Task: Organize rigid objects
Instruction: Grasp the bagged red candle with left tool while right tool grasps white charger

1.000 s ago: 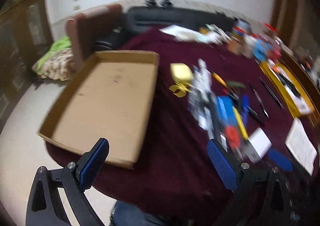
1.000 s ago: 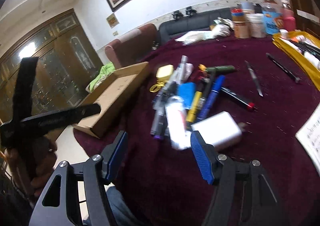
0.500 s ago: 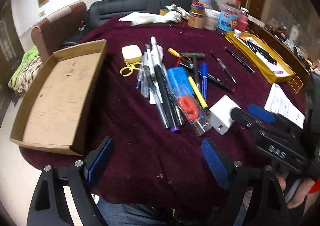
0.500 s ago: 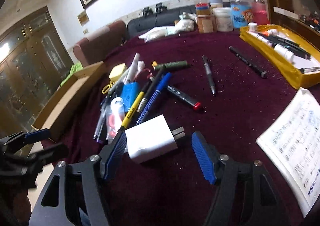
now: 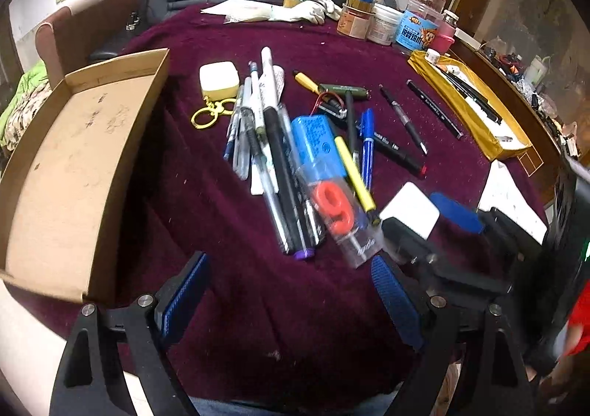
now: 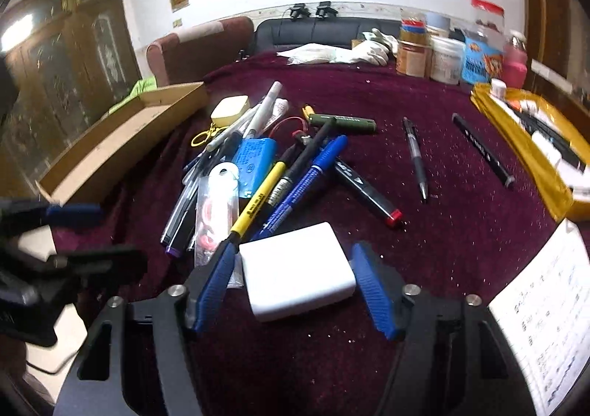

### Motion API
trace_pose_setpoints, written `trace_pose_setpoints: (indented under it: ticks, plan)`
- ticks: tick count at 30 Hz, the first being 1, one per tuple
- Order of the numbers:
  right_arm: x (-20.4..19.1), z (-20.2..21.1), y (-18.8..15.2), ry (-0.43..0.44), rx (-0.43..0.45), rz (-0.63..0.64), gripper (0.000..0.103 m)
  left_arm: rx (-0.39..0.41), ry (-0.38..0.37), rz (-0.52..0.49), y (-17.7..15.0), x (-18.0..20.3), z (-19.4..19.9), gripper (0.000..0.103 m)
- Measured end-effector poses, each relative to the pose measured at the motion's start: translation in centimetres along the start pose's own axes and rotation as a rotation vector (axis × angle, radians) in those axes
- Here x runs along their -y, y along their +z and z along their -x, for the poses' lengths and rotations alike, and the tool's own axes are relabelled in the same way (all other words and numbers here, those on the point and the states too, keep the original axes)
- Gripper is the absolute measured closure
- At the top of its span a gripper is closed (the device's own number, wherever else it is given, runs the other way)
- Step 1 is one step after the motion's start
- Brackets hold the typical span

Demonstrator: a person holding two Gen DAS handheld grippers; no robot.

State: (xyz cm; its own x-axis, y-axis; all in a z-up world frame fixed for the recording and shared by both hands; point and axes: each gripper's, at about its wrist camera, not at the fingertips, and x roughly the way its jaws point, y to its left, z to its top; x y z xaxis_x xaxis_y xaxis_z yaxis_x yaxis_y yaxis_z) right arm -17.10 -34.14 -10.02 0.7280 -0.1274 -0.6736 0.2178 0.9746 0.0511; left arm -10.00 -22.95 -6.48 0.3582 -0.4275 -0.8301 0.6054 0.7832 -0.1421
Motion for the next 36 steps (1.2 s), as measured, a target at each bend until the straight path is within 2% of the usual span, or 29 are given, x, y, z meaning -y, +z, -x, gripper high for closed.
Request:
trace_pose_setpoints:
  ticks: [4,6,8,14,17,19,21,25,31,36]
  plan:
    - [-0.3,0.0,-0.1,-0.016,-0.001,0.033,0.043,-0.026,-0.037,0.024,1.4,0.1,-0.5,0.013]
    - [0.0,0.1,-0.3,-0.004,0.004,0.030,0.043,-0.048,-0.044,0.038,1.9,0.3,-1.1,0.020]
    - [0.2,0.3,-0.7,-0.002,0.015,0.040,0.043,-0.079,-0.067,0.044,2.0,0.6,-1.8,0.021]
    - [0.5,0.4,-0.9,0.012,0.018,0.020,0.044,-0.131,-0.091,0.006,2.6,2.1,-2.2,0.027]
    - [0.6,0.6,-0.8,0.004,0.014,0.034,0.045,-0.159,-0.096,0.016,3.5,2.3,-2.8,0.037]
    - [0.6,0.5,-0.9,0.003,0.018,0.031,0.045,-0.177,-0.128,0.015,4.0,2.4,-3.2,0.037]
    - [0.7,0.4,-0.9,-0.015,0.027,0.023,0.045,-0.171,-0.116,0.022,4.2,2.1,-3.6,0.040]
    - [0.5,0.3,-1.0,-0.037,0.039,0.009,0.045,-0.177,-0.124,0.016,3.9,2.0,-3.2,0.041]
    - [1.2,0.3,-0.8,-0.011,0.042,-0.030,0.044,-0.186,-0.145,0.017,2.1,1.7,-2.0,0.040]
    - [0.5,0.5,-1.4,-0.072,0.060,-0.004,0.045,-0.198,-0.150,0.053,2.1,2.1,-2.3,0.040]
